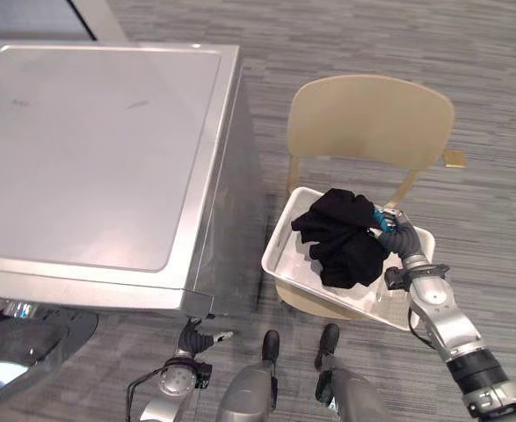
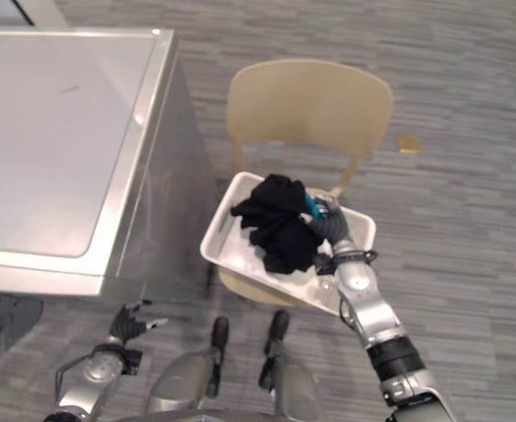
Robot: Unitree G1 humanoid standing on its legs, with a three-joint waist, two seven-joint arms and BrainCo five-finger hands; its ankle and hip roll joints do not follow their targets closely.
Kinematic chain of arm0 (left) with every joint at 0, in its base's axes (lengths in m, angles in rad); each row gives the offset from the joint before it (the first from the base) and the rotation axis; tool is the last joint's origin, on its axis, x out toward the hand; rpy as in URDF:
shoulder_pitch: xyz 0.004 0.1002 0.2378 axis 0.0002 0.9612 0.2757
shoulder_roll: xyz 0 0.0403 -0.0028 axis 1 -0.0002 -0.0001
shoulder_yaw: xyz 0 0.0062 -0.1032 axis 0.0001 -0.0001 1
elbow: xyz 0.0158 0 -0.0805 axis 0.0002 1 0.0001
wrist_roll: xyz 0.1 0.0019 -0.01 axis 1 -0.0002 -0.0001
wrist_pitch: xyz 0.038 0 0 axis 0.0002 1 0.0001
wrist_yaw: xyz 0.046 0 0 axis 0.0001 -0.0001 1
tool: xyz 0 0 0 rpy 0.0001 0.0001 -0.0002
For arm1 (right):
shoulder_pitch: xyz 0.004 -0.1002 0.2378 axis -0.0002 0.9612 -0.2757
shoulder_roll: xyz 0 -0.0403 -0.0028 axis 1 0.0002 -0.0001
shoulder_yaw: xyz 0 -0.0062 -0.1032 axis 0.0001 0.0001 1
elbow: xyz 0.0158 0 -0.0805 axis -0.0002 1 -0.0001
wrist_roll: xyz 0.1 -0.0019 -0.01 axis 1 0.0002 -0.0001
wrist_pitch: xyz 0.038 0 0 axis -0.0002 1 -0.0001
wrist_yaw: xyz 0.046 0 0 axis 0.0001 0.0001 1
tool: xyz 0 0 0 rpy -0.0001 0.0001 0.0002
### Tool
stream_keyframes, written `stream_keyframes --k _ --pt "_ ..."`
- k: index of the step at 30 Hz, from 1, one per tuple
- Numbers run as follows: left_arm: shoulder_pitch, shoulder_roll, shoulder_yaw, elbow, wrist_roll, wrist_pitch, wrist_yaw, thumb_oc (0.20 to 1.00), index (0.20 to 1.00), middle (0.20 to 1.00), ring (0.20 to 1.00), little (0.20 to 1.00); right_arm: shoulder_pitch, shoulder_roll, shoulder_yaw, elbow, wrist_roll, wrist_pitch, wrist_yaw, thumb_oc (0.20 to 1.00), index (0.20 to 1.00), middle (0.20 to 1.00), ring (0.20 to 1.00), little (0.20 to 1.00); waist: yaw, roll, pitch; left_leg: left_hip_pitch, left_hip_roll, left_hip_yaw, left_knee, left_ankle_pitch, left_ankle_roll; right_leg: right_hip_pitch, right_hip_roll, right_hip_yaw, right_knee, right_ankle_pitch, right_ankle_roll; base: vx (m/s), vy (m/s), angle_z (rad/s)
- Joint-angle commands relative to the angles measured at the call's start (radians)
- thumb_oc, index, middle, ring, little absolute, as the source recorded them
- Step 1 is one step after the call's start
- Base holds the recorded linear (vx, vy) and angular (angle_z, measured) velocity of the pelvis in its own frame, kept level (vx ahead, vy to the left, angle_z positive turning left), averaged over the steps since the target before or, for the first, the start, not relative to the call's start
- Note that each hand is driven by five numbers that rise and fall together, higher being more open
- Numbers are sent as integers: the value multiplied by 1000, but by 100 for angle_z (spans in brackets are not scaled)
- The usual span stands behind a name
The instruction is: Grab the laundry basket,head to the washer,open it,put in the laundry and shut it.
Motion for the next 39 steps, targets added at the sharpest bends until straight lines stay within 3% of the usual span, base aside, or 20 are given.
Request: stream_keyframes --k 1,3,5,7,8,9,11,12,13,14,15,17,20,23,26,32,37,38,39 --pt "-49 32 9 -48 9 -57 16 1000 1000 1000 1000 1000 36 10 -80 -128 41 -96 18 200 200 200 200 200 14 4 -70 -83 -14 -54 9 15 -20 40 3 92 229 -236 62 -142 -191 58" --pt "-37 40 22 -49 30 -53 13 1000 1000 1000 1000 1000 92 7 -122 -183 -21 -94 9 200 200 200 200 200 5 5 -105 -116 -24 -106 12 39 -25 76 32 183 291 -237 62 -148 -247 62" --pt "-25 50 24 -87 41 -60 20 1000 1000 1000 1000 1000 100 11 -126 -197 -47 -94 8 200 200 200 200 200 12 0 -132 -156 -34 -145 12 70 -46 165 64 253 204 -323 29 -120 -241 95" --pt "-32 50 26 -92 35 -61 26 1000 1000 1000 1000 1000 74 14 -113 -187 -39 -96 6 200 200 200 200 200 24 3 -137 -175 -32 -156 7 102 -67 185 79 256 162 -339 12 -166 -220 74" --pt "-45 47 22 -102 33 -69 36 1000 1000 1000 1000 1000 43 3 -101 -174 -42 -101 -16 200 200 200 200 200 39 18 -139 -213 -19 -160 -18 154 -99 201 106 240 88 -363 -11 -301 -265 68" --pt "-51 41 25 -121 18 -73 41 1000 1000 1000 1000 1000 28 -7 -93 -173 -41 -106 -23 200 200 200 200 200 35 30 -134 -218 -14 -169 -46 175 -110 201 127 227 66 -360 -22 -387 -302 93" --pt "-64 32 22 -138 13 -82 48 1000 1000 1000 1000 1000 9 -22 -88 -172 -41 -101 -29 200 200 200 200 200 26 37 -122 -230 -12 -128 -58 154 -107 186 129 199 51 -336 -27 -339 -108 94" --pt "-63 34 20 -190 6 -93 40 1000 1000 1000 1000 1000 -2 -30 -75 -187 -26 -96 -20 200 200 200 200 200 11 26 -118 -214 -7 -54 -22 108 -82 169 106 160 36 -307 -20 -310 -29 38" --pt "-63 34 20 -191 6 -93 40 1000 1000 1000 1000 1000 -3 -31 -75 -187 -26 -96 -19 200 200 200 200 200 11 28 -119 -218 -5 -54 -20 109 -83 167 108 160 34 -303 -20 -351 -38 27" --pt "-63 45 10 -247 12 -104 28 1000 1000 1000 1000 1000 -5 -29 -61 -205 7 -104 4 200 200 200 200 200 5 10 -120 -197 -15 -46 63 57 -65 159 81 134 10 -273 -15 -164 -26 65" --pt "-63 45 10 -247 12 -104 28 1000 1000 1000 1000 1000 -5 -29 -62 -205 7 -104 4 200 200 200 200 200 4 11 -121 -201 -13 -47 65 57 -65 157 83 133 8 -269 -15 -213 -42 77" --pt "-66 50 -6 -297 17 -114 19 1000 1000 1000 1000 1000 -7 -28 -51 -223 36 -109 26 200 200 200 200 200 -7 -5 -128 -166 -23 -34 136 -16 -52 151 59 105 -4 -255 -13 -126 -21 60" --pt "-83 48 -46 -350 19 -125 0 1000 1000 1000 1000 1000 -4 -21 -32 -256 87 -114 61 200 200 200 200 200 -36 -12 -155 -69 1 10 151 -90 -44 144 43 54 -16 -253 -11 -71 12 42" --pt "-104 39 -92 -400 19 -130 -15 1000 1000 1000 1000 1000 1 -5 -21 -289 127 -116 78 200 200 200 200 200 -56 -3 -184 -17 15 35 98 -83 -42 148 44 17 -32 -244 -9 23 68 74" --pt "-170 10 -172 -404 29 -137 -13 1000 1000 1000 1000 1000 -25 39 39 -310 208 -124 101 200 200 200 200 200 -65 -7 -221 29 0 24 2 -71 -49 185 43 -16 -65 -229 1 54 96 70" --pt "-283 -18 -245 -414 76 -139 59 1000 1000 1000 1000 1000 -93 97 167 -311 276 -120 115 200 200 200 200 200 -63 -12 -245 87 -8 15 -71 -59 -44 211 44 -6 -83 -215 10 12 78 10" --pt "-422 -81 -323 -381 78 -132 152 1000 1000 1000 1000 1000 -129 206 312 -282 465 -119 129 200 200 200 200 200 -64 -15 -266 104 -16 15 -89 -57 -45 222 40 -3 -93 -202 20 -10 70 -2" --pt "-439 -88 -328 -378 74 -135 169 492 492 492 492 492 -131 214 332 -277 480 -123 131 200 200 200 200 200 -64 -16 -266 103 -16 16 -89 -57 -46 221 39 -5 -92 -200 21 -19 36 -1" --pt "-452 -94 -329 -377 64 -138 186 200 200 200 200 200 -133 216 345 -279 487 -122 130 200 200 200 200 200 -64 -16 -266 103 -17 17 -89 -55 -47 221 37 -6 -94 -198 23 -21 34 1"
